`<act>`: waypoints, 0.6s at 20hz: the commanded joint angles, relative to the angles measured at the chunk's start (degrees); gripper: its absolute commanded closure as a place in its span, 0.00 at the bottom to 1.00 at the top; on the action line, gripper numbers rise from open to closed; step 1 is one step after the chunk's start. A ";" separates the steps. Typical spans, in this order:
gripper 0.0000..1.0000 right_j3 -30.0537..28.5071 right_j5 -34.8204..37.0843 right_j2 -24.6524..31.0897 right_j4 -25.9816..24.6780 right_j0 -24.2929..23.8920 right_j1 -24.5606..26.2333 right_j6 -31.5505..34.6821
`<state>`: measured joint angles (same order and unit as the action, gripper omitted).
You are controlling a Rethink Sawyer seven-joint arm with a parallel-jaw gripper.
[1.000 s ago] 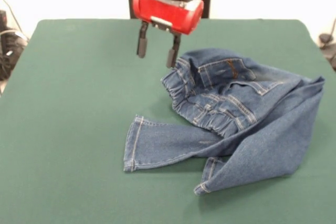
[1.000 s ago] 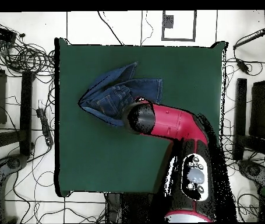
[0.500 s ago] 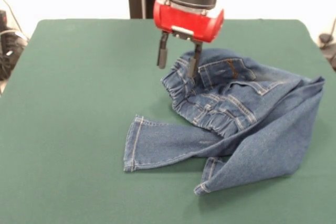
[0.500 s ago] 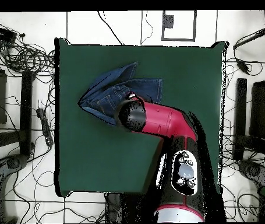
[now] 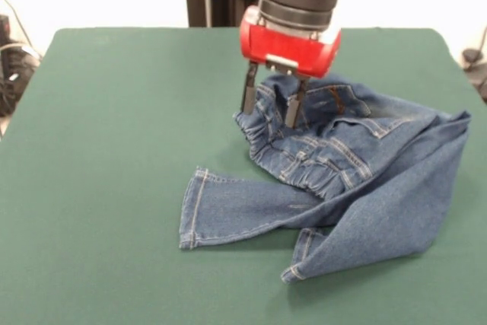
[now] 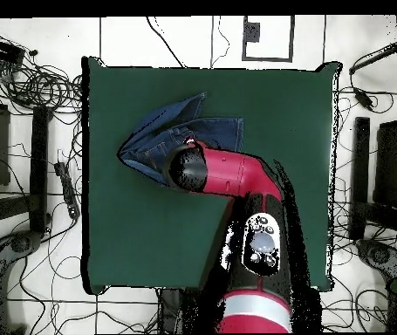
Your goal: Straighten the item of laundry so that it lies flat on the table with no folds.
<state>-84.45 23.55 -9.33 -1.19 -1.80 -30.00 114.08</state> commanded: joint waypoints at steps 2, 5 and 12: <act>0.00 3.12 4.07 3.68 -3.15 2.29 6.66 2.20; 0.00 4.74 4.31 2.17 -3.88 2.91 8.43 3.07; 0.00 6.73 6.18 1.68 -2.18 2.76 12.52 4.50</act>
<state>-79.40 23.55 -10.40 -2.70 -0.57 -22.32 114.08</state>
